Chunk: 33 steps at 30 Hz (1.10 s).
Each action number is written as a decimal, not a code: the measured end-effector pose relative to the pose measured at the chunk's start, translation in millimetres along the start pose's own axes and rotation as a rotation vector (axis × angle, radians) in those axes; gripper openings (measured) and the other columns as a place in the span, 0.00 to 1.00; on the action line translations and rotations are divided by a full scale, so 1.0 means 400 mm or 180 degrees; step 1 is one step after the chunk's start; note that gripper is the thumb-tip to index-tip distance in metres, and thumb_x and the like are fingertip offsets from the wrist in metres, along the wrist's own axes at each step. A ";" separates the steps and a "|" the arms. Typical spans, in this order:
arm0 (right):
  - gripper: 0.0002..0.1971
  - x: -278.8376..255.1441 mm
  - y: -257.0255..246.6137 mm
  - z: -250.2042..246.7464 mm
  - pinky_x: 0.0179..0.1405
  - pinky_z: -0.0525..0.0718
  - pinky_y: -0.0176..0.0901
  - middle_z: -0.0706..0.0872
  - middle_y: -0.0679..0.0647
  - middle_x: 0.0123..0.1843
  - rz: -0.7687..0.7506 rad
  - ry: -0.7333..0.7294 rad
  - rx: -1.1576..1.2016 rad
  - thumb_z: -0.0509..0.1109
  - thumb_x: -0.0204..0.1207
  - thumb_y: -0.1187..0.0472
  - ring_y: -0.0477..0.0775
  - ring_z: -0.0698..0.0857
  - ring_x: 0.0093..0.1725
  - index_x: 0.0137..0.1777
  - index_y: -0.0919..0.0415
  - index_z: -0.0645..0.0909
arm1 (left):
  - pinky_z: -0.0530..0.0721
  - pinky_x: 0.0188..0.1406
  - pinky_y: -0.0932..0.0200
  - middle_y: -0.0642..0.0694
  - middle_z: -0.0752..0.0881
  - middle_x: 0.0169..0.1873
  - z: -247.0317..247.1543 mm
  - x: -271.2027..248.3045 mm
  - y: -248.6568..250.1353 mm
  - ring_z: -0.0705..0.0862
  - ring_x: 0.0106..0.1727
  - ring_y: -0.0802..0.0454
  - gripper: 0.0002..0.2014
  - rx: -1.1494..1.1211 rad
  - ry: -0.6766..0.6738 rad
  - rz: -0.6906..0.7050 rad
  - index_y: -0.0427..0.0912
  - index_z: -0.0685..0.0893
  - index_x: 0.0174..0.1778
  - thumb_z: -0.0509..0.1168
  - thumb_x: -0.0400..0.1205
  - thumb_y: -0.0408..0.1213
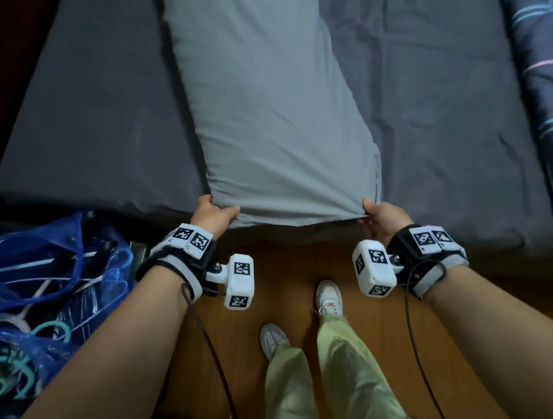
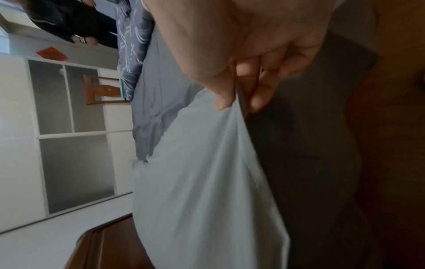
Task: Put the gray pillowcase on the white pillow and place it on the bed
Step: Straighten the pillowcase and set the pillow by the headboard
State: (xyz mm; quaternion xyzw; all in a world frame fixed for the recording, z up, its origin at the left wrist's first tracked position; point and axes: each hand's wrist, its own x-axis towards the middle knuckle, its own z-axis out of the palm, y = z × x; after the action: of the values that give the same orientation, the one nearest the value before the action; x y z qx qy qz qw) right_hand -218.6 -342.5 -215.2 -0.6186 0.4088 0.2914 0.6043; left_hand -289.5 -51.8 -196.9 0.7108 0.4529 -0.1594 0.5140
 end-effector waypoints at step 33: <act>0.15 -0.058 0.031 0.028 0.33 0.75 0.40 0.76 0.50 0.27 -0.1467 -0.0671 -0.2944 0.62 0.82 0.65 0.49 0.75 0.28 0.33 0.55 0.73 | 0.84 0.49 0.52 0.44 0.86 0.55 -0.021 -0.064 0.007 0.85 0.55 0.43 0.16 -0.0730 -0.0452 0.0282 0.48 0.76 0.64 0.65 0.81 0.33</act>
State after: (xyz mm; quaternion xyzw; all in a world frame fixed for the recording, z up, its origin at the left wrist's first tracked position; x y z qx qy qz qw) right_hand -239.5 -327.0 -202.8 -0.8619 0.0278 0.3616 0.3545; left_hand -303.3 -56.9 -174.0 0.6537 0.3988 -0.1337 0.6292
